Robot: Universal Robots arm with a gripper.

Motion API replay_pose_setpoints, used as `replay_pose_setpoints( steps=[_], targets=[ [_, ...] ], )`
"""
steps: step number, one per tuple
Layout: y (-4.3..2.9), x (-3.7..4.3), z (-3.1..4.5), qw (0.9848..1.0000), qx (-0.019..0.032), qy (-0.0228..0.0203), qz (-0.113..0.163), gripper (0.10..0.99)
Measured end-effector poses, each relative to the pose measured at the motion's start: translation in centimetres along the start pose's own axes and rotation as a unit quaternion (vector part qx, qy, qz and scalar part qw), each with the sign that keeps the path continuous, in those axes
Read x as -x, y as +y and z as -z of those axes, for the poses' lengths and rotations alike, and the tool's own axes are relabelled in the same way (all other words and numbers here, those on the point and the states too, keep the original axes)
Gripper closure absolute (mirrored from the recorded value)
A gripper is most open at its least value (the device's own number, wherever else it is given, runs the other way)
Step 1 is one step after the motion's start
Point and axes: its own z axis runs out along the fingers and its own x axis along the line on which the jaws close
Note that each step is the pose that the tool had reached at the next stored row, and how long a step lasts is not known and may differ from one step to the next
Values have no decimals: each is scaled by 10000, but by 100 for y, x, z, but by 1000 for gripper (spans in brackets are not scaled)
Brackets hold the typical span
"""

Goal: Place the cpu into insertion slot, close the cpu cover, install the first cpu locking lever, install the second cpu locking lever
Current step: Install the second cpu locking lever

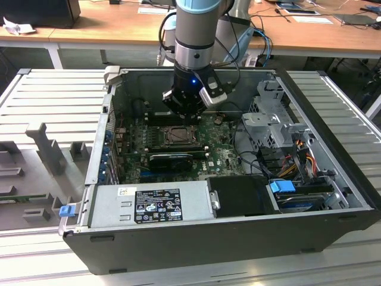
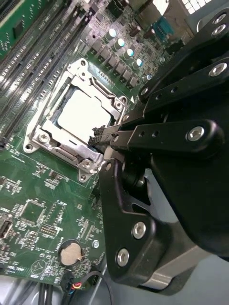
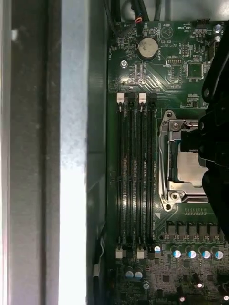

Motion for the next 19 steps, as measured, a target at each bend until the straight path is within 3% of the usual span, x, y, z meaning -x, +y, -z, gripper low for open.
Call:
replay_pose_setpoints(
  steps=[4, 8, 13, 19],
  targets=[
    [-132, 0, 5, 10000, 1, 0, 1, 980],
    [-150, -1, 33, 10000, 1, 0, -1, 980],
    [-146, -1, 150, 10000, 2, 0, 0, 980],
    [-197, -1, 156, 10000, 2, 0, 0, 980]
  ],
)
